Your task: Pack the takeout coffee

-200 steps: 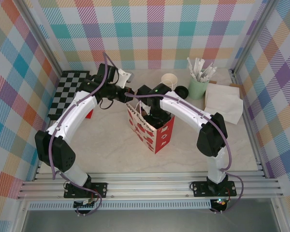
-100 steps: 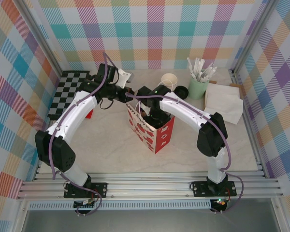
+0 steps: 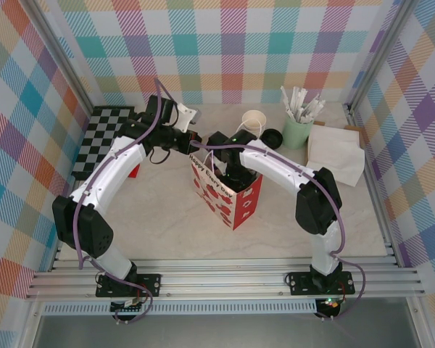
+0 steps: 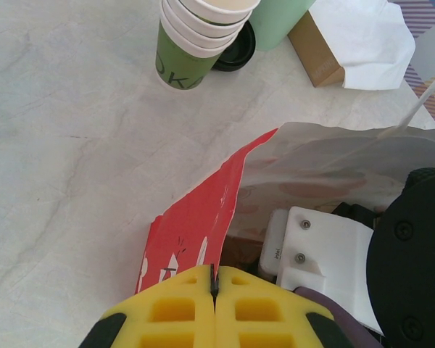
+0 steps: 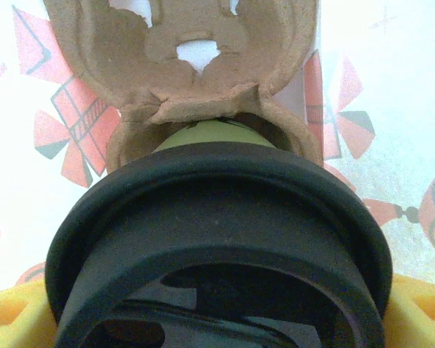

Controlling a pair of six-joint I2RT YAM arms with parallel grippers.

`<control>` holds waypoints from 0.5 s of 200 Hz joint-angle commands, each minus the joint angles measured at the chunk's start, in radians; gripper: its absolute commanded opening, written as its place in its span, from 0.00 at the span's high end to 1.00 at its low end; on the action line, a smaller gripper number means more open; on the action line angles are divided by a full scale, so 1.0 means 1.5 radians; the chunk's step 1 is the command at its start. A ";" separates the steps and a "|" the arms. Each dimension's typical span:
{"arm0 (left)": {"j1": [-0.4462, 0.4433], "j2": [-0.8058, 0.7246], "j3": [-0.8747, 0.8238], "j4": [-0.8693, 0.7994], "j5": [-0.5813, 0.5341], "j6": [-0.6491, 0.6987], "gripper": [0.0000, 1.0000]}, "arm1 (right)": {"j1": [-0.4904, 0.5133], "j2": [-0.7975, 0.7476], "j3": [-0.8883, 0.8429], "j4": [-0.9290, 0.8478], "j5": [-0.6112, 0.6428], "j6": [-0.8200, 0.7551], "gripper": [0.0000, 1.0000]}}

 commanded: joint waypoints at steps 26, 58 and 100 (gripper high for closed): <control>0.000 0.004 0.004 -0.026 0.027 0.010 1.00 | -0.006 0.013 -0.019 0.012 -0.005 0.011 0.38; 0.000 0.003 0.003 -0.026 0.026 0.010 1.00 | -0.010 0.014 -0.028 0.021 -0.001 0.011 0.38; 0.000 0.004 0.003 -0.027 0.029 0.012 1.00 | -0.015 0.019 -0.033 0.022 0.012 0.015 0.38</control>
